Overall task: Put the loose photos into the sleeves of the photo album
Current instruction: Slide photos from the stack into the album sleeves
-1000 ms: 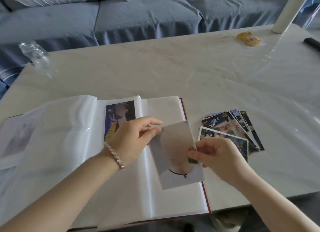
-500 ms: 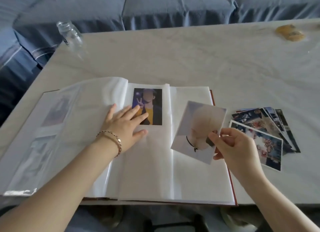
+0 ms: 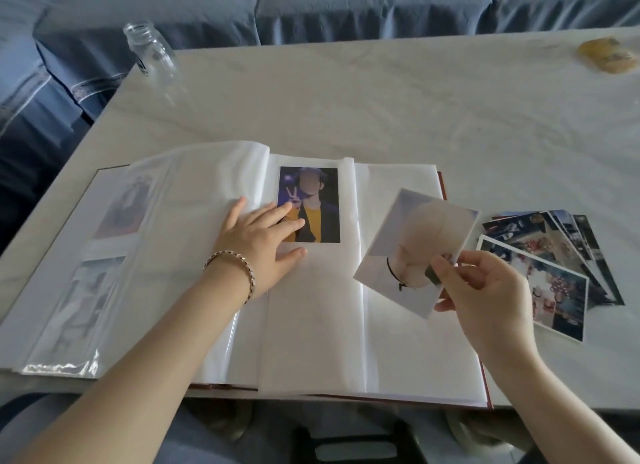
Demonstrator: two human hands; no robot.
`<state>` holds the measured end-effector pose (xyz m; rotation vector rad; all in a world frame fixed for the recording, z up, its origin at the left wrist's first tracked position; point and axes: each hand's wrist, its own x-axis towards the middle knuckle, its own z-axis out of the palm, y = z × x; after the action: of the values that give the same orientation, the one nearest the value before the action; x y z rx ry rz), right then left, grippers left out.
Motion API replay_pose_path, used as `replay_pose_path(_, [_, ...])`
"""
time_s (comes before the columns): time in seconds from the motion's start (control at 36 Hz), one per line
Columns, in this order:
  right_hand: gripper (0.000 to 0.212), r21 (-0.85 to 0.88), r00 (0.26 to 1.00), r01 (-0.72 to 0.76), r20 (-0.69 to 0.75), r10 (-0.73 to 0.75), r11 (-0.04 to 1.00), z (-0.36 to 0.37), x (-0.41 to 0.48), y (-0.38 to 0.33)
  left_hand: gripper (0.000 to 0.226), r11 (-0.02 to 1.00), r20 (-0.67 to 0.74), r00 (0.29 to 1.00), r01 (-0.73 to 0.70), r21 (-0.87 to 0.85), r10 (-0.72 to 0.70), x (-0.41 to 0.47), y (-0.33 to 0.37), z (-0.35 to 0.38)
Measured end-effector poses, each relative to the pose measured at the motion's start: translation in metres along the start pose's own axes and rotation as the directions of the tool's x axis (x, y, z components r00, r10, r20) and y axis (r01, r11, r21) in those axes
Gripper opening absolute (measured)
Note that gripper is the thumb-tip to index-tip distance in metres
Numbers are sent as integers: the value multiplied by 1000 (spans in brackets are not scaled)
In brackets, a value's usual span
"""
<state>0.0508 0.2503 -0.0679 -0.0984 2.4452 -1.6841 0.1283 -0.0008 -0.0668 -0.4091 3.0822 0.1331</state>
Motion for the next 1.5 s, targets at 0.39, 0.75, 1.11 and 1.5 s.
replay_pose_path(0.39, [5,21,995,-63,84,61,998,3,-5,2,67,1000,-5,1000,0,3,0,1,1,1])
replay_pose_path(0.75, [9,-199,818,-194,508,270,961,9,-25,-3,67,1000,3,1000,2,-11,-1,1,0,0])
replay_pose_path(1.11, [5,-34,955,-139,259,143,990,-5,-10,-3,46,1000,27,1000,-11,10,10,0,3,-1])
replay_pose_path(1.5, [7,-20,990,-28,137,31,999,4,-7,4,45,1000,21,1000,-13,-5,13,1,4,-2])
